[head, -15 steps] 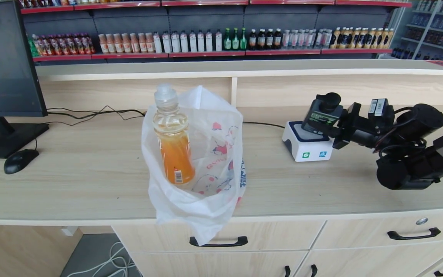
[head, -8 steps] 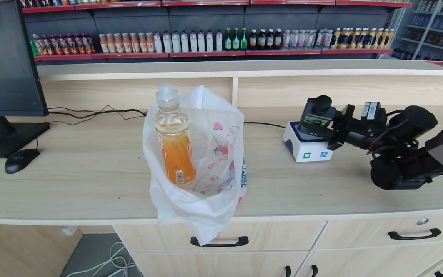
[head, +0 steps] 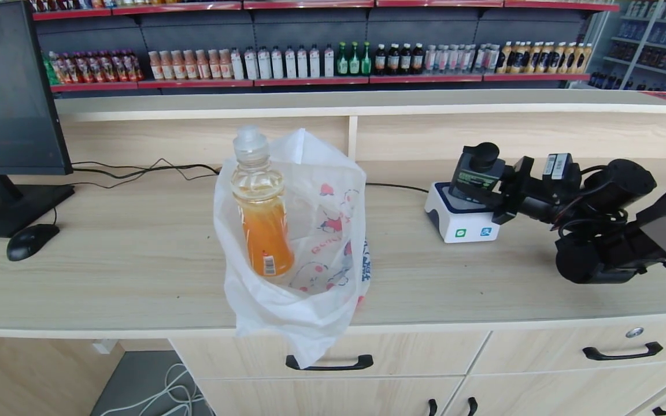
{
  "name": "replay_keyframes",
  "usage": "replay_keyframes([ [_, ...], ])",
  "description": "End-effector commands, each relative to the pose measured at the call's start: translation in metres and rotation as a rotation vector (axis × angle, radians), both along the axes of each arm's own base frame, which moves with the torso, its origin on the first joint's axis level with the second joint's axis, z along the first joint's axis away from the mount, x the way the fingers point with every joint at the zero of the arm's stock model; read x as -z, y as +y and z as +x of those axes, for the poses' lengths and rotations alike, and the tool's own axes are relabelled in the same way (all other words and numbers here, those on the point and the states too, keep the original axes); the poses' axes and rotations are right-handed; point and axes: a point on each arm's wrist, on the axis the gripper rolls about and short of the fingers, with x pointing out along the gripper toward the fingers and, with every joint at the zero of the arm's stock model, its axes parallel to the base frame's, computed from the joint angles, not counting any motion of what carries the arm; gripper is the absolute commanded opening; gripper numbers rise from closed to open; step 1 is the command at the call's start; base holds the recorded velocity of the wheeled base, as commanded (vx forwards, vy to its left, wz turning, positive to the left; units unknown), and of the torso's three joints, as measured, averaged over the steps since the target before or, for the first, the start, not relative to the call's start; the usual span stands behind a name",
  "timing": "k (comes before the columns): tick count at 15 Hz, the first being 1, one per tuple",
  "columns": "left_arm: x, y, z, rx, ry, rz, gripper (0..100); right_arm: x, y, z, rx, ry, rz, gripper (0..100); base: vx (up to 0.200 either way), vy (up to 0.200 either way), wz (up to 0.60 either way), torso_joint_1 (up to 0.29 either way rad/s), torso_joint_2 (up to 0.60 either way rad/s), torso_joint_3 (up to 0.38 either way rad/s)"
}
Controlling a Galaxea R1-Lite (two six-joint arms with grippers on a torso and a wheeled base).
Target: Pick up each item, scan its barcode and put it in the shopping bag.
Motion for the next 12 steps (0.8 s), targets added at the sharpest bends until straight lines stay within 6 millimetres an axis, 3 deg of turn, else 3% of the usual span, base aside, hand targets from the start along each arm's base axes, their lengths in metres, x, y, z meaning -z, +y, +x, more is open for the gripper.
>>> replay_keyframes([
  [1, 0.0, 0.0, 0.0, 0.0, 0.0, 0.0, 100, 0.003, 0.0, 0.001, 0.002, 0.004, 0.0, 0, 0.0, 0.0, 0.0, 0.0, 0.0, 0.0],
  [7, 0.0, 0.0, 0.0, 0.0, 0.0, 0.0, 100, -0.011, -0.001, -0.007, 0.006, -0.024, -0.002, 0, 0.0, 0.0, 0.0, 0.0, 0.0, 0.0],
  [12, 0.0, 0.0, 0.0, 0.0, 0.0, -0.003, 100, -0.043, 0.0, -0.045, 0.007, -0.044, 0.0, 0, 0.0, 0.0, 0.0, 0.0, 0.0, 0.0],
])
